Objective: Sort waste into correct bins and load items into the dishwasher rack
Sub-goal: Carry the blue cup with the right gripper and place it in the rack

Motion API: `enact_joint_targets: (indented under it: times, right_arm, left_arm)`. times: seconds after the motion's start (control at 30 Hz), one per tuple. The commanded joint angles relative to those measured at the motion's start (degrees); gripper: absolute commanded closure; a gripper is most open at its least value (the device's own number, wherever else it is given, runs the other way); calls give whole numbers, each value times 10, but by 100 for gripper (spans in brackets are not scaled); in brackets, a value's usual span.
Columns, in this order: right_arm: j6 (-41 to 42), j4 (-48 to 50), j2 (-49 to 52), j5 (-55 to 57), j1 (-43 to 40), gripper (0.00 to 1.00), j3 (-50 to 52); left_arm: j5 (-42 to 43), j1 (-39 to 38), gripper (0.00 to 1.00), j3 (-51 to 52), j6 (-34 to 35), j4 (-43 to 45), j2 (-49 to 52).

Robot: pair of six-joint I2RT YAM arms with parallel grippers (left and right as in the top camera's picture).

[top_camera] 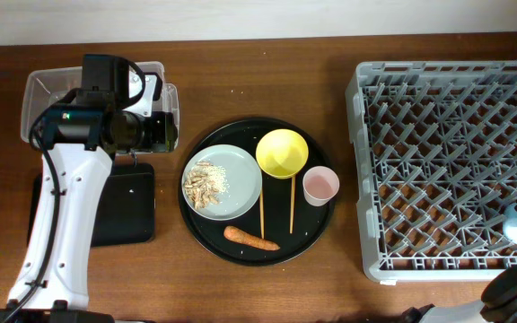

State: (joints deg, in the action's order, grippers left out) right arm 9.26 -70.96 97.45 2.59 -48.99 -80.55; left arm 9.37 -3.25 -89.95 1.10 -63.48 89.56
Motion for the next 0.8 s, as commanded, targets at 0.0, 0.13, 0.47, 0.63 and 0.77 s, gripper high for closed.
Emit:
enact_joint_targets:
  times: [0.0, 0.13, 0.47, 0.63, 0.77]
  right_arm:
    - [7, 3, -2, 12, -2, 89, 3]
    - [7, 9, 4, 12, -2, 89, 3]
    - [7, 71, 18, 12, -2, 89, 4]
    - [48, 116, 18, 66, -3, 89, 4]
    - [49, 151, 18, 71, -3, 81, -4]
  left_arm:
    - [-4, 3, 42, -6, 2, -1, -5]
    - [-4, 3, 42, -6, 2, -1, -5]
    - [-4, 3, 42, -6, 2, -1, -5]
    - [-4, 3, 42, -6, 2, -7, -5]
    - [-4, 3, 42, -6, 2, -9, -5]
